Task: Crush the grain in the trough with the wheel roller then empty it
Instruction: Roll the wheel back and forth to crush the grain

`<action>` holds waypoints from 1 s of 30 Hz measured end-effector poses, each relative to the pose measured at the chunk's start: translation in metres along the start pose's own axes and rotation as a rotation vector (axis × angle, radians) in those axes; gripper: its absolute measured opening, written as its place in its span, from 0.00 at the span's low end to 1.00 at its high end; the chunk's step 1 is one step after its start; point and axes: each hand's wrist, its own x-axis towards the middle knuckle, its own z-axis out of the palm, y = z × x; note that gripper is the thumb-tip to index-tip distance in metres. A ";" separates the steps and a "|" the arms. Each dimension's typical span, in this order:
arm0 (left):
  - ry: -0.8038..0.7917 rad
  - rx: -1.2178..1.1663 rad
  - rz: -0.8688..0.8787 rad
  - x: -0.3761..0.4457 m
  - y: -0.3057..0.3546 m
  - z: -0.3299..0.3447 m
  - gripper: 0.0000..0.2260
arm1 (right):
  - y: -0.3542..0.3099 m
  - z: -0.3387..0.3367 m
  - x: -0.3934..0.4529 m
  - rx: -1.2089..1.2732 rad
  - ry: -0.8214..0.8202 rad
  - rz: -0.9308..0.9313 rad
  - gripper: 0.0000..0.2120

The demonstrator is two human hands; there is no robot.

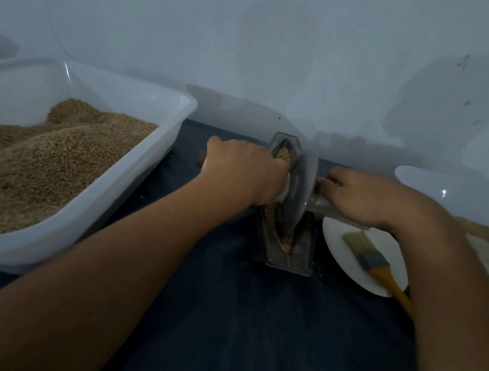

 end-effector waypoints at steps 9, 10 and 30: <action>0.120 0.013 0.023 0.008 -0.004 0.013 0.14 | -0.004 0.016 0.011 0.061 0.090 0.034 0.19; 0.129 0.010 0.007 0.010 -0.004 0.015 0.15 | -0.004 0.020 0.012 0.065 0.101 0.041 0.20; 0.175 -0.121 -0.131 0.053 -0.012 0.032 0.21 | -0.006 0.028 0.058 0.014 0.180 0.124 0.19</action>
